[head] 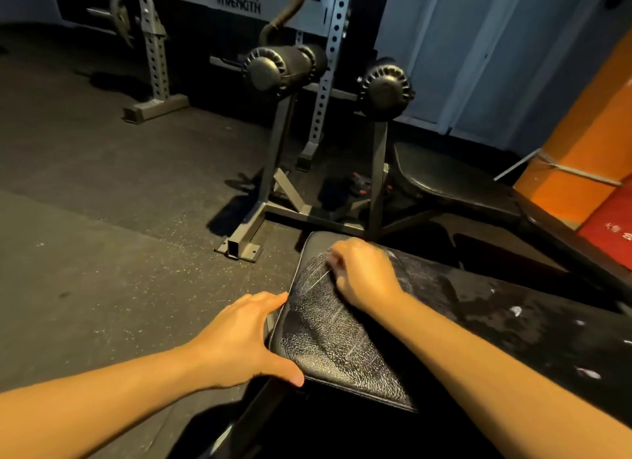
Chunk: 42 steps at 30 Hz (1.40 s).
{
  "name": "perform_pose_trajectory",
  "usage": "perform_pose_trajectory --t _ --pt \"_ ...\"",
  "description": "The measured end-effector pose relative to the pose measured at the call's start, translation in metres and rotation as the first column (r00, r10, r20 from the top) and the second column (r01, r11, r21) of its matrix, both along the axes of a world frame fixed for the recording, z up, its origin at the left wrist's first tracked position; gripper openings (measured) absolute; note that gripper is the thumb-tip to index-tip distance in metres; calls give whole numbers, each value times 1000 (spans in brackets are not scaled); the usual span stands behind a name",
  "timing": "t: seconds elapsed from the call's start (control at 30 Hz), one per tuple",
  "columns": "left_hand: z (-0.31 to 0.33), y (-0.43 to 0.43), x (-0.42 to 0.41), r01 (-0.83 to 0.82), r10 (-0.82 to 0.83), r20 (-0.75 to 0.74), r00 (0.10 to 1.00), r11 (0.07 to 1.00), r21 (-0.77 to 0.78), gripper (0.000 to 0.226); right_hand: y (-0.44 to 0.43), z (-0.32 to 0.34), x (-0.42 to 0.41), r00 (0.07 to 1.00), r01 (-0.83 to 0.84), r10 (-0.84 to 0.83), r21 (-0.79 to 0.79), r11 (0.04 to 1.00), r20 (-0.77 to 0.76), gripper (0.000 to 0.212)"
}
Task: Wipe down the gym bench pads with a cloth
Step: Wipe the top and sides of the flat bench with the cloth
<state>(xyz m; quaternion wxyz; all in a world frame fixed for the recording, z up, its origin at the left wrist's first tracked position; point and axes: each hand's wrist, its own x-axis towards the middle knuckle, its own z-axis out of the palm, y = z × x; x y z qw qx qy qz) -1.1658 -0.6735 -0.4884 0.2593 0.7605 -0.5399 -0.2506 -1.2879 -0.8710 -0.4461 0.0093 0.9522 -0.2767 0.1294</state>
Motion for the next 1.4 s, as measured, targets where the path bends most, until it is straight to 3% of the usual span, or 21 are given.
perform_pose_trajectory --t 0.1,0.17,0.27,0.33,0.4,0.47,0.53,0.67,0.73,0.8,0.9,0.97,1.03,1.1,1.17,1.23,1.27,1.33,1.4 --pt "1 -4 1 -2 1 14 1000 1000 5 141 50 -8 -28 941 -329 334 98 939 -45 8" --pt "0 -4 1 -3 3 5 1000 1000 15 141 11 2 -22 968 -242 241 -1 970 -70 8" --pt "-2 -2 3 21 -21 -11 1000 1000 6 143 -62 5 6 998 62 -61 -42 997 30 10" --pt "-2 -1 3 23 -23 1 1000 1000 -1 143 -45 2 20 997 55 -53 -37 998 47 10" --pt "0 -2 2 23 -23 19 1000 1000 2 140 13 -5 10 987 -161 161 21 987 3 9" --pt "3 -3 0 17 -17 29 999 1000 2 137 66 -10 -26 912 -407 409 119 905 8 14" --pt "3 -4 0 12 -12 20 1000 1000 -2 138 64 -9 -45 884 -463 467 112 879 -5 12" --pt "-1 -2 1 2 -2 -18 1000 1000 -14 138 -37 -6 4 987 -160 161 -85 983 5 8" --pt "-1 0 1 -7 6 -14 1000 1000 -25 138 -64 -6 32 999 -13 16 -65 998 48 10" --pt "0 1 -1 -21 21 -2 1000 999 -41 137 -50 -9 48 999 20 -18 -39 999 50 11" --pt "0 2 -3 -51 53 39 998 997 -55 133 15 -8 33 981 -191 190 36 981 44 14" --pt "-1 3 -5 -65 69 68 995 995 -70 125 58 -9 -10 901 -433 432 113 894 26 16" --pt "0 3 -6 -62 68 77 995 995 -79 123 77 -10 -55 813 -571 582 179 801 -8 13" --pt "1 4 -6 -56 62 86 994 996 -71 126 48 -7 -71 855 -510 515 89 856 -54 11" --pt "3 4 -6 -48 51 95 994 998 -35 131 -13 -2 -62 974 -222 218 -68 973 -53 10" --pt "5 4 -6 -37 37 116 993 999 -3 133 -63 0 -53 993 119 -118 -119 986 9 13" --pt "6 5 -6 -35 34 124 992 999 2 134 -65 -1 -45 979 204 -201 -130 970 37 13" --pt "9 3 -4 -21 20 137 990 1000 10 135 -26 -2 -25 984 179 -178 -85 980 26 11" --pt "14 0 -5 0 -5 154 988 999 32 133 39 -6 -23 997 -74 74 8 997 -30 12"
